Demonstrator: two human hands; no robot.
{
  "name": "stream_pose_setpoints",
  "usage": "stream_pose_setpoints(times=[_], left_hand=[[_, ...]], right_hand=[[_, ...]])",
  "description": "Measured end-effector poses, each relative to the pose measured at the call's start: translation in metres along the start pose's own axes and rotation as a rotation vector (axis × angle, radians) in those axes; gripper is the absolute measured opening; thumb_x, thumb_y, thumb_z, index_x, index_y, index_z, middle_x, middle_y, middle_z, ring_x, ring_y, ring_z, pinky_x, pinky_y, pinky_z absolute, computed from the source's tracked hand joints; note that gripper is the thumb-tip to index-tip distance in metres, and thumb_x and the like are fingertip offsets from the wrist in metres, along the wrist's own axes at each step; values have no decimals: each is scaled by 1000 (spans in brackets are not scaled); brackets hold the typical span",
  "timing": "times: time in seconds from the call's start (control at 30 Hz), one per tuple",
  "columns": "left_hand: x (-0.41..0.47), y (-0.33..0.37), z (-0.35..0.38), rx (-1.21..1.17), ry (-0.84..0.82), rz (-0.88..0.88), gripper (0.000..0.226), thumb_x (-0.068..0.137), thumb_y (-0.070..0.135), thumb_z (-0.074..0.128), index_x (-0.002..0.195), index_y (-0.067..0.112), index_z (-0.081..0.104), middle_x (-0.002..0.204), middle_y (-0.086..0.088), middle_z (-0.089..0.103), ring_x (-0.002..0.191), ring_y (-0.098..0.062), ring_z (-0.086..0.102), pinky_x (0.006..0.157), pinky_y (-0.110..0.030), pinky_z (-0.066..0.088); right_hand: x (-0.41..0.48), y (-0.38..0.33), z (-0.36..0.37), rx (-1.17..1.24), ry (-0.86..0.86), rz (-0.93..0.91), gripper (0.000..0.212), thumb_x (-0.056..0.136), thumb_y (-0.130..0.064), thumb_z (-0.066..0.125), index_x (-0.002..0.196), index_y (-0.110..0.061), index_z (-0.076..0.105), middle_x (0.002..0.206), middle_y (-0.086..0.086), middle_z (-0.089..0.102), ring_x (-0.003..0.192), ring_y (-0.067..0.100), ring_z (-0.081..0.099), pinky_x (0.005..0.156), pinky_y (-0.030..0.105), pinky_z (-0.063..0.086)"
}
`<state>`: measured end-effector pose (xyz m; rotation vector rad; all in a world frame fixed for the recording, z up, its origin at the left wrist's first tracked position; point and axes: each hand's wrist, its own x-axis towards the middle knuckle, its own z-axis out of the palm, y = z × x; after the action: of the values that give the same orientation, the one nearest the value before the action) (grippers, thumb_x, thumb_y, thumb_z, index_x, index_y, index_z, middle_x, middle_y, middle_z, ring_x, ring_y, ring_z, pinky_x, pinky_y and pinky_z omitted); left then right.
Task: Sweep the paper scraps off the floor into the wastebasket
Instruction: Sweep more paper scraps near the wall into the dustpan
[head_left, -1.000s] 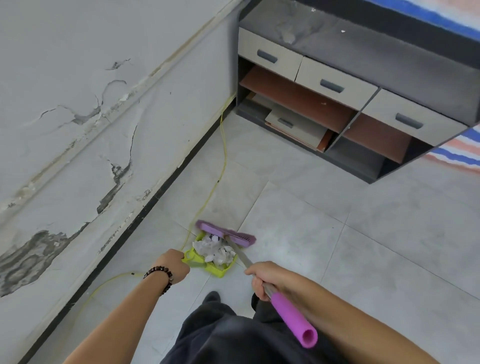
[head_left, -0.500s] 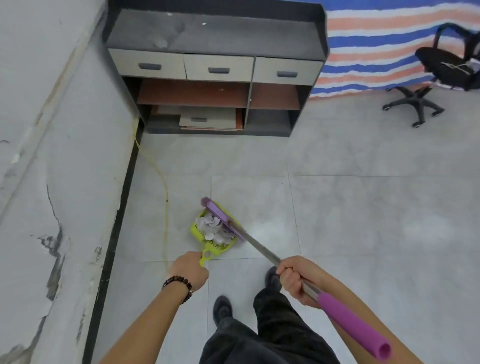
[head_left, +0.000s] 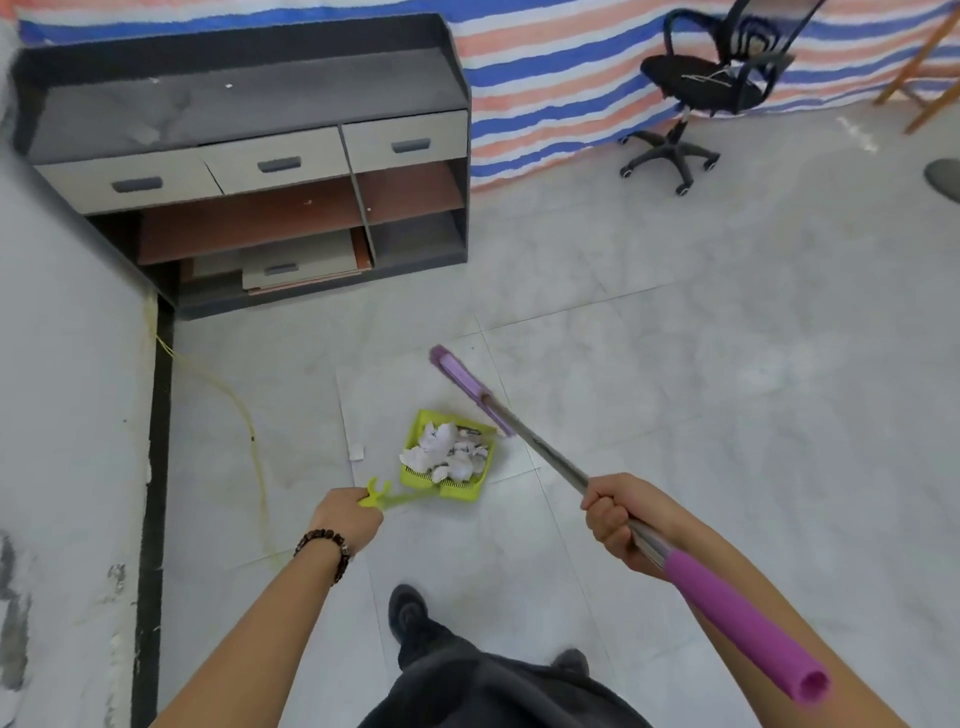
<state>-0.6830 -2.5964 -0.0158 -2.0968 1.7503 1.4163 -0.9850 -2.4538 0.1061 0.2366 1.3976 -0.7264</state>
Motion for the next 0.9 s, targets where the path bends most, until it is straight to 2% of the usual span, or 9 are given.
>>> stream_pose_setpoints(times=[0.17,0.23,0.3,0.43,0.67,0.8,0.9], left_hand=[[-44,-2,49,-28,45,-55,22,77,4,49,87,12,67,58,-3,44,51,-22,37,48,-20,31],[-59,-10,59,-39,65,-105,19,75,4,48,82,10,64,57,-4,41,52,-21,35,50,-23,30],[-75,-19,63,-36,88,-142,21,75,5,48,85,7,66,55,-3,42,49,-21,36,48,-21,30],[-91,-37,48,-70,121,-166,26,80,4,48,90,16,68,54,-2,42,45,-20,36,46,-18,31],[-56,-90,-9,-174,173,-243,24,79,1,47,94,-4,66,53,-5,39,46,-20,33,46,-20,29],[-15,-125,-52,-256,157,-296,24,81,1,50,95,-4,68,53,-5,37,44,-19,32,44,-19,29],[16,-145,-84,-303,124,-336,15,81,4,54,88,6,66,58,-5,37,47,-19,31,45,-20,28]], right_hand=[[-9,21,-54,-94,8,-52,38,87,0,45,57,-19,33,46,-7,31,30,4,29,28,13,28],[-7,26,-65,-151,4,-55,37,88,0,44,58,-18,33,45,-7,32,30,4,30,29,13,28],[-5,28,-67,-197,2,-48,37,89,0,43,59,-18,33,43,-7,32,29,4,30,29,13,29],[9,30,-50,-255,-25,-48,36,88,1,43,59,-18,33,44,-6,32,30,4,29,29,13,29],[56,24,44,-504,-27,-39,29,86,1,46,63,-17,38,48,-4,40,32,4,35,31,14,31],[96,10,129,-693,-14,-67,25,86,2,47,68,-15,40,46,-1,42,31,8,36,34,14,31],[135,-2,193,-831,8,-152,16,89,-3,48,76,-10,43,42,5,43,34,15,38,37,18,33]])
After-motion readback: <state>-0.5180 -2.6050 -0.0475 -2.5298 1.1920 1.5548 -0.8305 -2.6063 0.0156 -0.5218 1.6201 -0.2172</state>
